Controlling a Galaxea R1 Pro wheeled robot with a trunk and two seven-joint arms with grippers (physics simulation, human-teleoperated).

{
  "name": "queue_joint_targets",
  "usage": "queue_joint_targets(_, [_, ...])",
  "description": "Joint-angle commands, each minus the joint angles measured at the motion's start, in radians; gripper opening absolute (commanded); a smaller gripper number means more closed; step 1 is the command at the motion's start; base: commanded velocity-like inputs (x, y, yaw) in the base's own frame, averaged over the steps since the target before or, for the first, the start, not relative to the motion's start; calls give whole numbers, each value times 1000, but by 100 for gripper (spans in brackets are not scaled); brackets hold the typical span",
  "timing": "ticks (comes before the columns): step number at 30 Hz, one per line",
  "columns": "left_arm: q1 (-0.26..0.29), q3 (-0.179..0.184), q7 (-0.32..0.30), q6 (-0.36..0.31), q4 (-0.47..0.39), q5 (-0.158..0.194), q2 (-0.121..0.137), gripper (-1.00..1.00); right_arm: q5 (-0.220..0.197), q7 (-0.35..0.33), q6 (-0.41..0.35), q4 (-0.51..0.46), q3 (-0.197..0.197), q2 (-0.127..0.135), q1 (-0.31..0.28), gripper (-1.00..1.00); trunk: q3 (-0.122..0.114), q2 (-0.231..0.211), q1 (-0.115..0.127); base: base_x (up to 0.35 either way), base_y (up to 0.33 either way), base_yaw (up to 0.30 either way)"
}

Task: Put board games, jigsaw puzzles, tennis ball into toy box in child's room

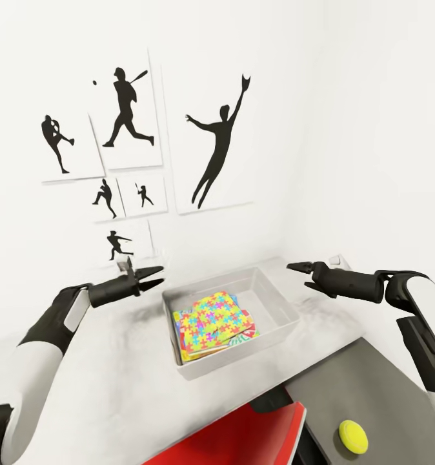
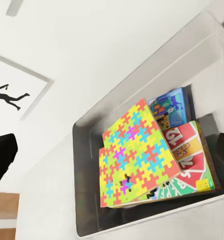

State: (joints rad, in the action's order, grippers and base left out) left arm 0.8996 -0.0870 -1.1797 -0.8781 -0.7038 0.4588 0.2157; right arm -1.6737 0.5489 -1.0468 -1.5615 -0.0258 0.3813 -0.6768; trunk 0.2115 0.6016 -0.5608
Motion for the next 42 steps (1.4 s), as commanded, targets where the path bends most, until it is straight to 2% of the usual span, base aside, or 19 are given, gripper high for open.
queue_joint_targets(1, [-1,0,-18,-8,0,3,22,100,-9,10,0,-1,-1,1,-1,100,0,1,0,0,0,-89])
queue_joint_targets(2, [-3,1,-46,-9,0,3,58,100,-9,10,0,-1,-1,1,-1,100,-1,1,0,0,0,-86])
queue_joint_targets(3, [-3,1,-59,-10,0,2,75,100,-10,10,0,0,-1,1,-1,100,-3,1,0,0,0,-85])
queue_joint_targets(4, [-5,2,-82,-10,2,-1,107,100,-10,10,0,-1,0,1,-1,100,-4,1,0,0,0,-83])
queue_joint_targets(5, [-7,2,-93,-10,2,-2,123,100,-10,10,0,-1,0,1,-1,100,-6,1,0,0,0,-82])
queue_joint_targets(7, [-24,2,-130,-8,5,-5,183,100,-10,10,0,-1,0,2,-1,100,-9,1,0,0,0,-81])
queue_joint_targets(9, [-38,2,-146,-7,6,-4,210,100,-9,10,0,-1,0,2,-1,100,-12,1,0,0,0,-80])
queue_joint_targets(10, [-62,1,-170,-5,7,-4,247,100,-9,9,0,-2,0,2,4,100,-14,1,0,-18,0,-79])
queue_joint_targets(12, [-79,1,-189,-5,7,-5,269,100,-9,9,0,-2,0,2,12,100,-17,1,0,-62,0,-79])
queue_joint_targets(13, [-98,1,-211,-3,7,-6,288,100,-9,9,0,-2,3,2,22,100,-18,1,0,-115,0,-79])
queue_joint_targets(15, [-118,1,-233,-3,7,-7,306,100,-9,8,0,-2,12,2,34,100,-21,1,0,-161,0,-79])
queue_joint_targets(19, [-173,0,-309,11,7,-6,367,100,-10,8,0,-2,67,2,103,100,-28,1,0,-245,0,-81])
queue_joint_targets(21, [-180,0,-334,13,9,-6,384,100,-9,8,0,-2,82,2,127,100,-31,1,0,-186,0,-84])
queue_joint_targets(22, [-185,0,-360,15,13,-6,403,100,-9,9,0,-2,97,2,152,100,-32,1,0,-118,0,-84])
queue_joint_targets(25, [-194,1,-391,23,23,-7,429,100,-8,9,0,-2,125,2,205,100,-37,1,0,-68,0,-84])
queue_joint_targets(32, [-209,1,-391,36,31,-6,443,100,7,9,0,1,176,-1,317,100,-46,1,0,-18,0,-69])
queue_joint_targets(35, [-210,1,-391,37,32,-7,444,100,54,10,1,8,182,-7,341,100,-47,1,0,-3,0,-18])
queue_joint_targets(40, [-210,-1,-391,37,32,-8,452,100,233,7,16,4,184,-16,361,100,-47,1,0,-1,0,-5])
queue_joint_targets(42, [-211,-1,-391,37,32,-8,460,100,260,6,18,1,184,-17,363,100,-47,1,0,0,0,-2])
